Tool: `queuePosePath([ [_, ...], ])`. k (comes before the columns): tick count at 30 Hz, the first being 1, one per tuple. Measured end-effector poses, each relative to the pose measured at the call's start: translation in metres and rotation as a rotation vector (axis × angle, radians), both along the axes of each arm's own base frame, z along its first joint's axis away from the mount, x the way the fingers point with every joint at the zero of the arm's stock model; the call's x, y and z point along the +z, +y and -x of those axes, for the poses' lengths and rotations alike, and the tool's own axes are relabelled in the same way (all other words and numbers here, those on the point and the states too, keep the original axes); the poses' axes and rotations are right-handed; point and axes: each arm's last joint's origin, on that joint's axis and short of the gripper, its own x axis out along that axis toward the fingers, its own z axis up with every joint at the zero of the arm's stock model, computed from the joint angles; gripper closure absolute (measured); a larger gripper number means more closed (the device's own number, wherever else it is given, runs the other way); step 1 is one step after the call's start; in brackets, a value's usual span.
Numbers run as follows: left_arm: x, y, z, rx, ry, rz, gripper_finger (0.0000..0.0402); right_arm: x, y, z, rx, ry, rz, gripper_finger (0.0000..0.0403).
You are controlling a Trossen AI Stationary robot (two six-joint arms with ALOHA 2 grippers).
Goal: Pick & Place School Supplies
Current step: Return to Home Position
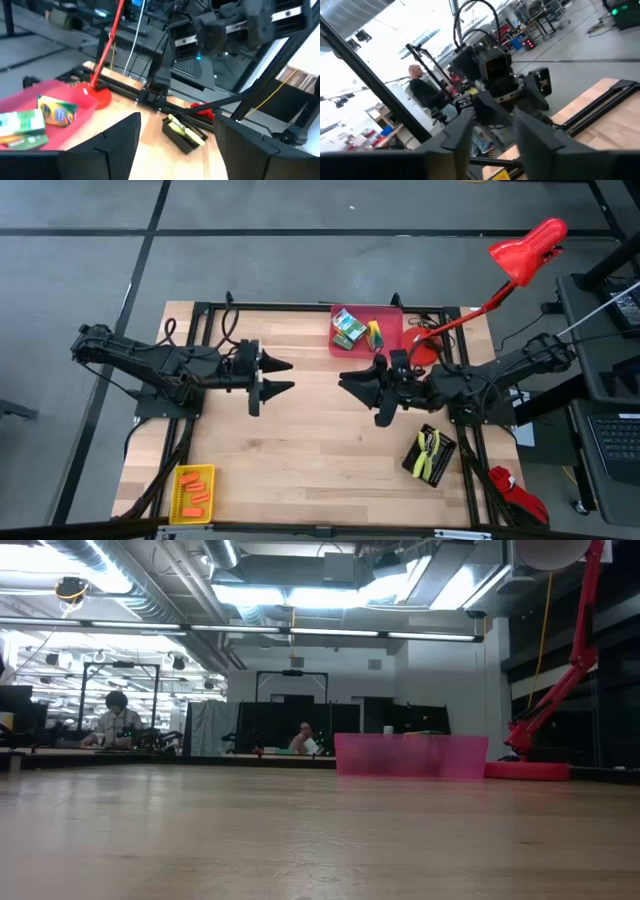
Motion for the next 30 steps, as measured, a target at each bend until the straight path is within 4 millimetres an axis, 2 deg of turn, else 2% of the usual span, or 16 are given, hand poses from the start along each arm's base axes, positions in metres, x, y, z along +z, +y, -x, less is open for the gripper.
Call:
queuePosePath([
  [3, 0.003, 0.0, 0.0, -0.013, -0.02, -0.055, 0.0174, -0.002, -0.001, -0.003, 0.033, 0.005, 0.02, 0.0324],
  [5, 0.004, -0.002, 0.0, -0.043, -0.03, -0.09, 0.0209, -0.002, -0.002, -0.004, 0.079, 0.001, 0.041, 0.0373],
  [7, 0.004, -0.002, 0.0, -0.068, -0.027, -0.118, 0.0254, -0.001, -0.002, -0.005, 0.12, -0.015, 0.067, 0.0393],
  [9, 0.004, -0.001, -0.001, -0.084, -0.02, -0.143, 0.0303, 0.001, -0.004, -0.005, 0.126, -0.021, 0.069, 0.0376],
  [11, 0.005, 0.004, 0.0, -0.066, -0.021, -0.153, 0.0344, 0.001, -0.008, -0.003, 0.117, -0.01, 0.072, 0.0341],
  [14, 0.008, 0.015, 0.008, -0.028, -0.017, -0.147, 0.0372, 0.001, -0.018, -0.001, 0.092, 0.026, 0.062, 0.0279],
  [16, 0.012, 0.026, 0.017, -0.002, -0.026, -0.139, 0.0369, 0.001, -0.023, 0.0, 0.081, 0.052, 0.065, 0.0239],
  [19, 0.021, 0.038, 0.04, 0.03, -0.048, -0.136, 0.0346, 0.005, -0.029, 0.007, 0.063, 0.061, 0.103, 0.0192],
  [24, 0.038, 0.049, 0.088, 0.062, -0.149, -0.204, 0.029, 0.012, -0.043, 0.034, 0.034, 0.157, 0.239, 0.0167],
  [27, 0.029, 0.05, 0.111, 0.067, -0.193, -0.241, 0.0262, 0.013, -0.05, 0.054, 0.007, 0.209, 0.271, 0.0173],
  [30, 0.006, 0.052, 0.128, 0.099, -0.251, -0.213, 0.0243, 0.009, -0.054, 0.068, -0.016, 0.189, 0.269, 0.0181],
])
